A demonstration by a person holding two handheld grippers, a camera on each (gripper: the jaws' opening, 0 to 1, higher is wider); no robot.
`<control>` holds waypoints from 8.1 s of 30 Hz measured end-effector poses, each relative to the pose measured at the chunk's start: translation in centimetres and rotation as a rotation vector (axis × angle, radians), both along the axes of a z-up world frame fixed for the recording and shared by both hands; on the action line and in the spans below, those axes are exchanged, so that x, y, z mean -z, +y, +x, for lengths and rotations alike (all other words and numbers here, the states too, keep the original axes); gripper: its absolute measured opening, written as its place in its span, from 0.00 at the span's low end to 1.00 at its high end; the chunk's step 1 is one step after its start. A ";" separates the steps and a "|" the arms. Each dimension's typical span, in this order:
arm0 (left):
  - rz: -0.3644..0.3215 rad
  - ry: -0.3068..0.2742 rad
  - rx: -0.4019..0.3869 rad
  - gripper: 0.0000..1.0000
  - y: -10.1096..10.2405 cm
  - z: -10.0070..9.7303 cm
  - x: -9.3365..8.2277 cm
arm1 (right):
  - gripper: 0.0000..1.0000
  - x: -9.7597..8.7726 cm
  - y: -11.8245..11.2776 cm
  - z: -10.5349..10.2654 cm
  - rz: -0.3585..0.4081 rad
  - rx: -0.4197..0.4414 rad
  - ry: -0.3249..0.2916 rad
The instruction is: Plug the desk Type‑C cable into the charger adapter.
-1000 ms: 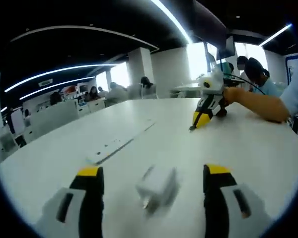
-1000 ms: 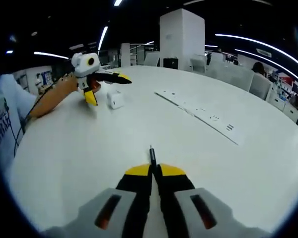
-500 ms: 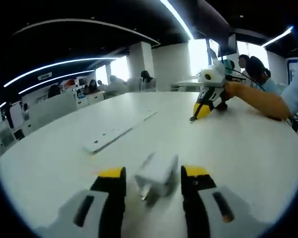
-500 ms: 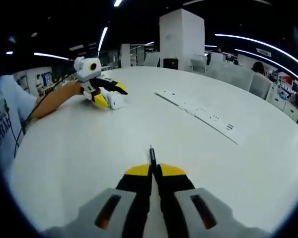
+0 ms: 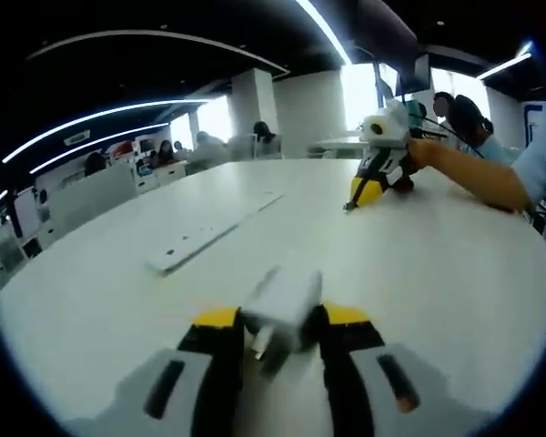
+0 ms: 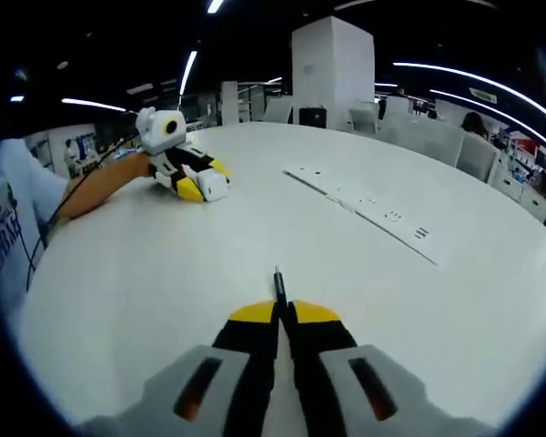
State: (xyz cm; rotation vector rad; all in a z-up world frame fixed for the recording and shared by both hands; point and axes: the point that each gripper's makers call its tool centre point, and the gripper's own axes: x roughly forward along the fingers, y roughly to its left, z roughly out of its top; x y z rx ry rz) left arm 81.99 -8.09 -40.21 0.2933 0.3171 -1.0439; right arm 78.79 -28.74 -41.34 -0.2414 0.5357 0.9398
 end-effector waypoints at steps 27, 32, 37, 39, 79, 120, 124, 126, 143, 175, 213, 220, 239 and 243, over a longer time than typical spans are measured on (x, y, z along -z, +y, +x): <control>0.018 -0.007 0.076 0.27 -0.4 -0.8 -0.1 | 0.07 -0.1 0.2 -0.1 0.010 0.015 0.027; 0.016 -0.004 0.089 0.27 -0.4 -1.1 -0.1 | 0.07 0.0 0.2 0.0 -0.003 0.014 0.027; 0.023 -0.001 0.107 0.27 -0.6 -1.5 -0.2 | 0.07 -0.1 0.3 0.2 -0.017 0.017 0.028; 0.023 0.003 0.115 0.27 -0.6 -1.7 -0.2 | 0.07 0.0 0.3 0.2 -0.014 0.020 0.030; 0.034 0.008 0.263 0.27 -2.7 -5.1 -0.2 | 0.07 -0.9 3.1 -1.5 -0.063 -0.111 -0.006; 0.024 0.037 0.362 0.27 -4.1 -7.2 -0.2 | 0.07 -2.2 6.7 -4.2 -0.053 -0.301 -0.033; 0.022 0.042 0.366 0.27 -4.1 -7.2 -0.2 | 0.07 -2.3 6.9 -4.4 -0.051 -0.317 -0.037; 0.022 0.044 0.368 0.27 -4.1 -7.3 -0.2 | 0.07 -2.4 7.0 -4.5 -0.049 -0.323 -0.039; 0.016 0.056 0.385 0.27 -4.3 -7.9 -0.1 | 0.07 -2.3 8.0 -5.2 -0.064 -0.374 -0.049; 0.014 0.065 0.409 0.27 -4.7 -8.4 -0.1 | 0.07 -2.2 9.4 -6.1 -0.081 -0.425 -0.049; 0.012 0.068 0.420 0.27 -5.1 -8.8 0.0 | 0.07 -2.0 9.9 -6.6 -0.084 -0.455 -0.051; 0.013 0.068 0.419 0.27 -5.1 -8.7 0.0 | 0.07 -2.0 10.0 -6.7 -0.087 -0.459 -0.051; 0.013 0.063 0.422 0.27 -5.2 -8.8 -0.1 | 0.07 -1.8 10.3 -7.3 -0.093 -0.478 -0.035; 0.012 0.063 0.422 0.27 -5.3 -8.8 -0.1 | 0.07 -1.7 10.3 -7.5 -0.093 -0.484 -0.028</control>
